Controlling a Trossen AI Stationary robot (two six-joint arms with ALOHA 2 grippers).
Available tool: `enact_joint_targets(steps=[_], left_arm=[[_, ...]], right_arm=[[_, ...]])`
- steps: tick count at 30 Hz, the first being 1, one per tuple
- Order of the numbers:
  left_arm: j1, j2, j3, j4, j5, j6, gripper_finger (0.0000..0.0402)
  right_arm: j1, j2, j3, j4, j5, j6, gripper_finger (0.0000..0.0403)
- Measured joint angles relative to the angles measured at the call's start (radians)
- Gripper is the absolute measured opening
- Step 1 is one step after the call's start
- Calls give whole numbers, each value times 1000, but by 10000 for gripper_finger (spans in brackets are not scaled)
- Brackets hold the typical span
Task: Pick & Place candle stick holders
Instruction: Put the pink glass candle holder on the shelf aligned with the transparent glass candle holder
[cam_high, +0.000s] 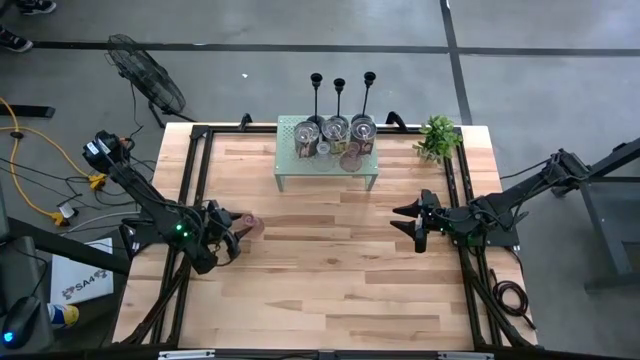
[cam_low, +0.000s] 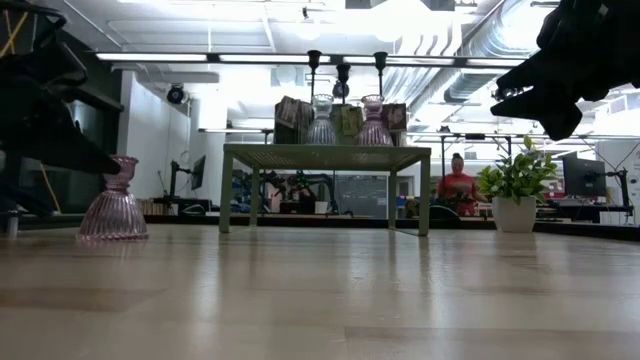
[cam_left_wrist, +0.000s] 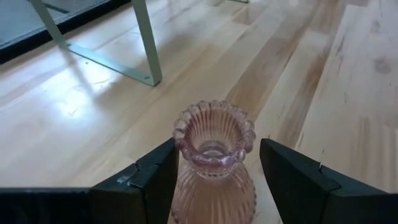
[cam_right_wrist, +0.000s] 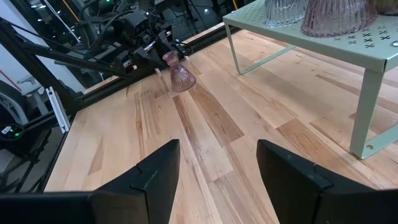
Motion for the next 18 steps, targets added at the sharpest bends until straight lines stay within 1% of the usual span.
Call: enact_joint_targets(steps=[8, 12, 18], left_arm=[[0, 54, 0, 18, -10, 0, 219], [1, 98, 0, 63, -36, -1, 219], [1, 172, 0, 127, -44, -5, 219]], right_arm=[[0, 0, 0, 0, 0, 0, 206], [0, 0, 0, 0, 0, 0, 206], [0, 0, 0, 0, 0, 0, 206]])
